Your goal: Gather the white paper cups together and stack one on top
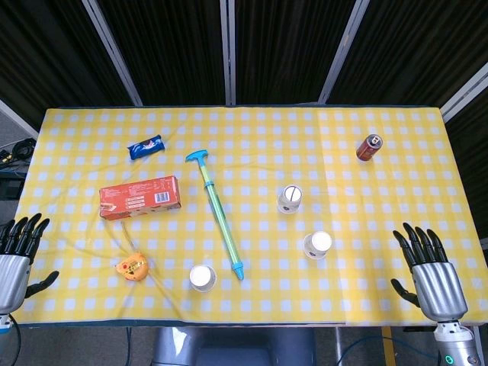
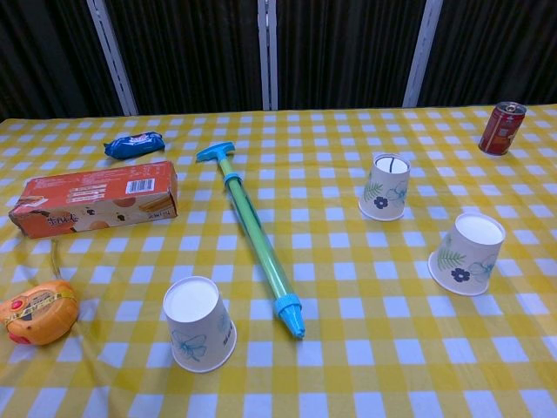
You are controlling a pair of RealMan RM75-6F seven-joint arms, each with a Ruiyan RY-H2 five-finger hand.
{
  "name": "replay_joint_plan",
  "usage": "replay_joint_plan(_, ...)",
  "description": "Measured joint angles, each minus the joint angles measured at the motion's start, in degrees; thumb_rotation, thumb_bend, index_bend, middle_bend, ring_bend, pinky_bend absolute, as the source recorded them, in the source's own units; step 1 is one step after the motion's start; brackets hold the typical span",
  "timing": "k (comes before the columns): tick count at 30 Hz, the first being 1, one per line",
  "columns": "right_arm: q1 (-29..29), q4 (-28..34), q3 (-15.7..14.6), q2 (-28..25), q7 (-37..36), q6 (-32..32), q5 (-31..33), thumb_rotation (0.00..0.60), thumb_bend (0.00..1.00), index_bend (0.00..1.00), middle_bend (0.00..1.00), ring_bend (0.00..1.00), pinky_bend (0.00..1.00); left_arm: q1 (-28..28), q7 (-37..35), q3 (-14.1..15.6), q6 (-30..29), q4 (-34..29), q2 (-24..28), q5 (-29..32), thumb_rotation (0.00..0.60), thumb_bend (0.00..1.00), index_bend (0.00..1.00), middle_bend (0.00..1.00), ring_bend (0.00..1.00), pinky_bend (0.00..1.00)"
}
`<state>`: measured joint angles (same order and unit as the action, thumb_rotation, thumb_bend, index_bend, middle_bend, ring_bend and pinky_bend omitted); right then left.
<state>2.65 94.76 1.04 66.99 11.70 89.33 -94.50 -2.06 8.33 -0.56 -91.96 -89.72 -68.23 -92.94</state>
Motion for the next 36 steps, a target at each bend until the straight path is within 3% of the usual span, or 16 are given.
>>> replay_joint_plan(21,0.21,0.33,0.40,-0.40,-1.18,-0.47,0.87,0.600,0.09,0.11,0.00,0.00,0.00,-1.79,0.29,0.38,2.26,-2.37,0.60,-1.75,0.600,0.12,0.01,0.00,0.00,0.00)
replay_joint_plan(27,0.21,0.36,0.33,-0.59,-1.55,-0.38,0.66,0.600,0.09,0.12,0.00,0.00,0.00,-5.24,2.49,0.24,6.22,-6.89,2.41,-4.36,0.600,0.12,0.15,0.00,0.00,0.00)
replay_joint_plan(36,-0.18,0.81,0.71,-1.57,-3.51,0.67,0.92,0.600,0.09,0.12,0.00,0.00,0.00,-12.64,9.27,-0.40,17.81,-15.49,4.04,-7.30,0.600,0.12,0.25,0.00,0.00,0.00)
